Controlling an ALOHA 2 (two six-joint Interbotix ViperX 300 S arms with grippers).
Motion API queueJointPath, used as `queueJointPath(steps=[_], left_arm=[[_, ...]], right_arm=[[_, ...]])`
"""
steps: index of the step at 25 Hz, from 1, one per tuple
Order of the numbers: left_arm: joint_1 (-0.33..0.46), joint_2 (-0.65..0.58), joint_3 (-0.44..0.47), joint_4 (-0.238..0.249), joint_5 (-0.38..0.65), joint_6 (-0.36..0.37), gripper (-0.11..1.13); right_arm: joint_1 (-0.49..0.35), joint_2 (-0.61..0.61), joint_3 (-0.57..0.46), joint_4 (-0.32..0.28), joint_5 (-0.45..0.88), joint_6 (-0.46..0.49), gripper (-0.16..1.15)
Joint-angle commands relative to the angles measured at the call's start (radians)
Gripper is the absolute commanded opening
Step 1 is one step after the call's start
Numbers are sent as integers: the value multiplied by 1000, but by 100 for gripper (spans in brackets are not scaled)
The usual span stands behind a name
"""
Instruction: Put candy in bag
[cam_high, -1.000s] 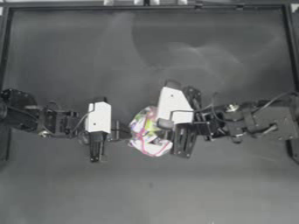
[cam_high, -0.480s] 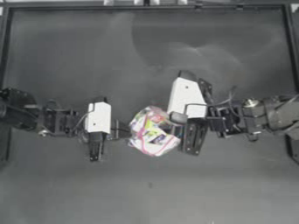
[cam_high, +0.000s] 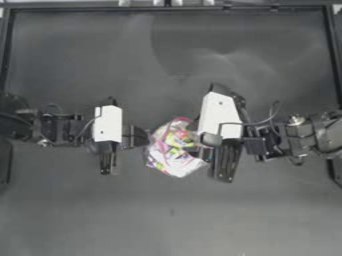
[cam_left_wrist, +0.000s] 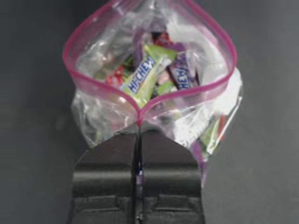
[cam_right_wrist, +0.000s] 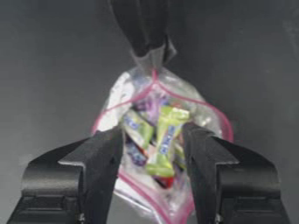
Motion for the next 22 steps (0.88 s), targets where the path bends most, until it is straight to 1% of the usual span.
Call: queueJointPath(steps=[1, 6, 14, 22], left_arm=[[2, -55, -25, 3, 6, 2, 4], [2, -94, -21, 6, 17, 3, 4], [0, -176, -3, 15, 84, 2, 4], [-17, -179, 18, 9, 95, -2, 4]], right_arm=[[3, -41, -6, -5, -3, -2, 80], [3, -69, 9, -5, -2, 0, 80], [3, -81, 17, -5, -2, -2, 80], [3, -81, 17, -5, -2, -2, 80]])
